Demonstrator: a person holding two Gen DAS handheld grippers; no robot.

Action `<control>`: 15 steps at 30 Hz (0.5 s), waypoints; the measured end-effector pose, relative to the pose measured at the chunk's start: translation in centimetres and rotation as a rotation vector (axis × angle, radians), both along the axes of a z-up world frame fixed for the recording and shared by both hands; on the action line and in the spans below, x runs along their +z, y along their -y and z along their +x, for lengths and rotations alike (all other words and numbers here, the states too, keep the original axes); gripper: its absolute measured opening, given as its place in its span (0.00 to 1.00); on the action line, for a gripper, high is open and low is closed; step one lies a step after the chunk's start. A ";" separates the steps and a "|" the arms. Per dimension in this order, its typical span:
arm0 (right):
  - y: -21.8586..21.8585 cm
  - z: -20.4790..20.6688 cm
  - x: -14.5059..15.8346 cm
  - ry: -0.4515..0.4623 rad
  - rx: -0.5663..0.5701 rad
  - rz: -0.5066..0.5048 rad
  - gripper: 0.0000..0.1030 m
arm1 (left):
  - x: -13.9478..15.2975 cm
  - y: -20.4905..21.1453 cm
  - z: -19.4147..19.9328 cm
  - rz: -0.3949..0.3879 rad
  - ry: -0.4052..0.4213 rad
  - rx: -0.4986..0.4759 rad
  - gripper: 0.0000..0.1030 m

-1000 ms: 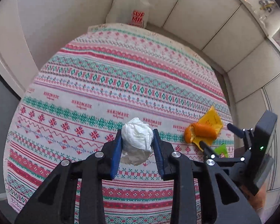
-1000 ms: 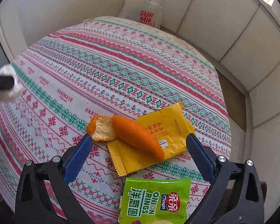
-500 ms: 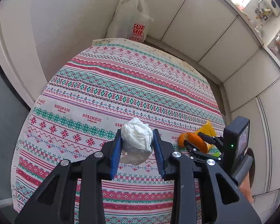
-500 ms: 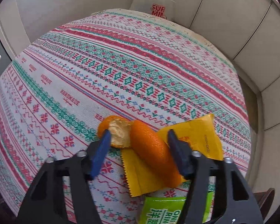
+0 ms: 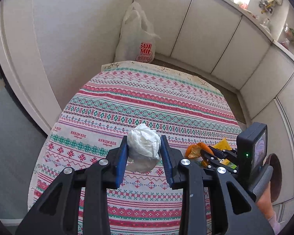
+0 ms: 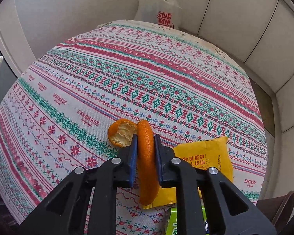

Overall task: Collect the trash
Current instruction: 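Carry the tissue and orange peel over the brown bin with both tools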

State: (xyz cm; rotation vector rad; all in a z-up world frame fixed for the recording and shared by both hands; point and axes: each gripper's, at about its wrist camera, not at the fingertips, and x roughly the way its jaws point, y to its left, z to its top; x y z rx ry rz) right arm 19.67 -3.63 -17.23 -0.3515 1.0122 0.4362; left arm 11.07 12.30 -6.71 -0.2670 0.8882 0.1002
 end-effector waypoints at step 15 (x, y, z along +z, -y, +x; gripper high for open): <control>1.5 -1.1 6.7 0.160 -0.108 0.174 0.15 | 1.7 0.4 -0.8 0.067 0.084 0.007 0.32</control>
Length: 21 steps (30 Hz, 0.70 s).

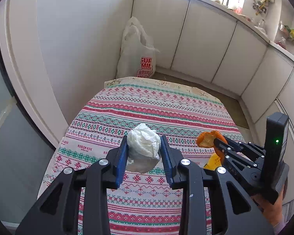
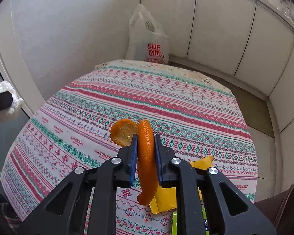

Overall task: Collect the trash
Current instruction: 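Carry the tissue and orange peel over the brown bin with both tools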

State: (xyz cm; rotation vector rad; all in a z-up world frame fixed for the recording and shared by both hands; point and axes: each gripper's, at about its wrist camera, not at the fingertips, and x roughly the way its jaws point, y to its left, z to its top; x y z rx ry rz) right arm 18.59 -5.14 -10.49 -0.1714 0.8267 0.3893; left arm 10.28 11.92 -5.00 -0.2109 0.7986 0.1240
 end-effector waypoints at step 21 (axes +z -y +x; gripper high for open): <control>10.5 -4.5 8.2 0.244 -0.290 0.096 0.15 | 3.3 6.9 -0.6 0.018 0.175 -0.092 0.32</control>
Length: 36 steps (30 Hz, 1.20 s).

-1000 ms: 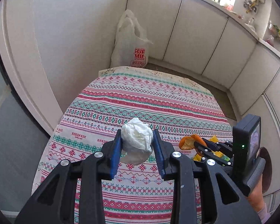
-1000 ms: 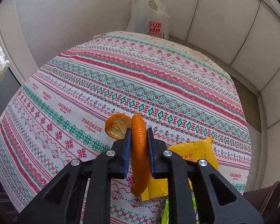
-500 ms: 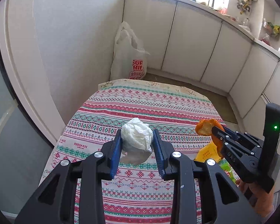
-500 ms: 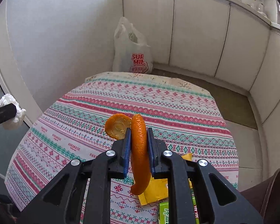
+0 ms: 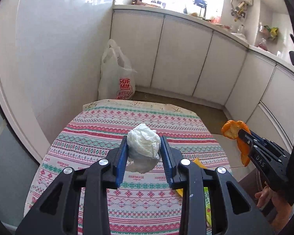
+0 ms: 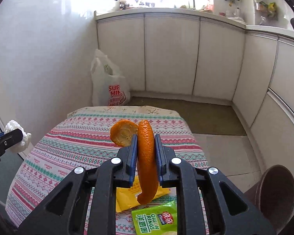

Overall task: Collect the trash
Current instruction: 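Carry the tissue and orange peel over the brown bin with both tools, then open both tools to drop the orange peel and tissue into the bin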

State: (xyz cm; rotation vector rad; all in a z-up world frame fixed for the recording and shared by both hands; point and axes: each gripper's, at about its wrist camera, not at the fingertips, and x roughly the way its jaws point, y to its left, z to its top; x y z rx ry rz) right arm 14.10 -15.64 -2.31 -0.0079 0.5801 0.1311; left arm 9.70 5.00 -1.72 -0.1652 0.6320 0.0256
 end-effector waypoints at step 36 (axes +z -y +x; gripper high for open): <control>32.4 -11.5 2.0 0.161 -0.770 0.088 0.17 | 2.0 33.8 1.6 -0.176 0.115 -0.583 0.34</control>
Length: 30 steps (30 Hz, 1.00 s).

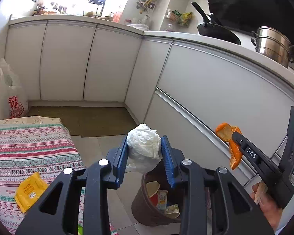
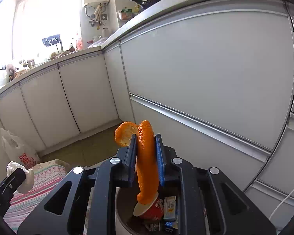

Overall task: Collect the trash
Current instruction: 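Open both tools to drop the orange peel and tissue into the bin, then bring both tools back over the table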

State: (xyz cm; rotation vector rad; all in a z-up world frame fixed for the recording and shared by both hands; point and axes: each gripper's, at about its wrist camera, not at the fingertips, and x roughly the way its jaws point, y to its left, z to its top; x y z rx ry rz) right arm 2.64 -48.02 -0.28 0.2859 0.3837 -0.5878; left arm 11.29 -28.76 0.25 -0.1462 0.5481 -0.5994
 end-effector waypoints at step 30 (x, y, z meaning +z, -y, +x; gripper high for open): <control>5.7 -1.0 -2.7 -0.073 -0.133 0.089 0.60 | -5.8 7.3 3.5 0.039 -0.222 -0.100 0.58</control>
